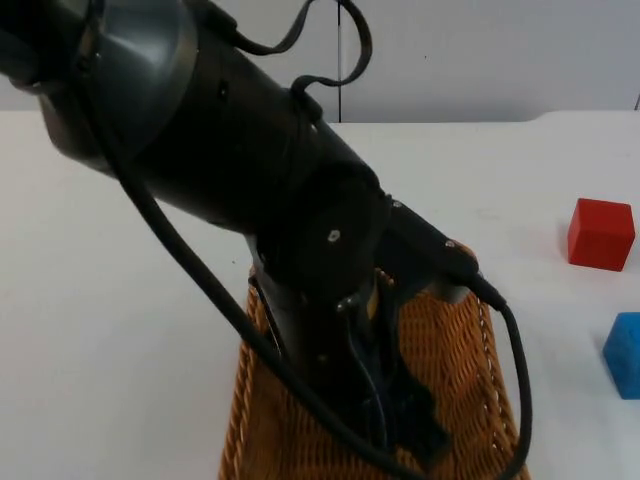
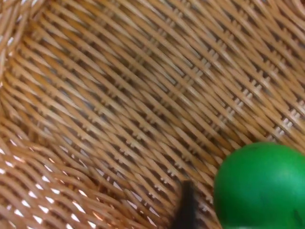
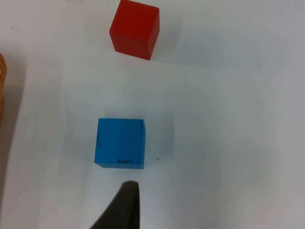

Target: Place all geometric objects except the red cube into the basket.

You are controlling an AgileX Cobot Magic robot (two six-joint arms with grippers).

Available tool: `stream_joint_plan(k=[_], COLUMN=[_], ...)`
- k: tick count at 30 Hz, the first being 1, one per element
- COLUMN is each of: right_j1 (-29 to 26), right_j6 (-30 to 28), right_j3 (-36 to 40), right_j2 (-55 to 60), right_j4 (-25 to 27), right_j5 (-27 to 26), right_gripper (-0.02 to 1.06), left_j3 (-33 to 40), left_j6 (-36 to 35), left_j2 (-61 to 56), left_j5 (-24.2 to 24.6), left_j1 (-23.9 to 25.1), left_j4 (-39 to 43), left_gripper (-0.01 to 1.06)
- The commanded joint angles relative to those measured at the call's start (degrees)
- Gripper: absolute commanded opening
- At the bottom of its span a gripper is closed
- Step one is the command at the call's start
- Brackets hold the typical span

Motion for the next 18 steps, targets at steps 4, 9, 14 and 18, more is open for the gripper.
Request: stream_joint_plan(k=[4,9,14,18], right_j1=[-0.3,-0.3,-0.3,-0.3], right_j6=[-0.4,-0.4,-0.4,-0.4], right_j3=[0.3,0.3,0.3,0.3], right_j2=[-0.2,-0.2,-0.2,-0.2], right_j4=[0.0,-0.3,-0.3,-0.3], right_j5=[-0.6,-0.8,-0.8,-0.6], right_gripper=[1.05,1.05,1.05,1.05], left_j3=[0.1,0.1,0.1,0.1], left_j6=[-0.2,0.0,0.1,0.1], left_j2=[-3.5,-10.5,-17.7,-25.9], left_j5=[2.5,4.2,5.9,10.6], left_j1=[-0.2,-0.2,0.5,4.6], left_j4=[-1.3,-1.3,-0.9,-1.3], left_gripper=[1.05,1.05,1.05,1.05])
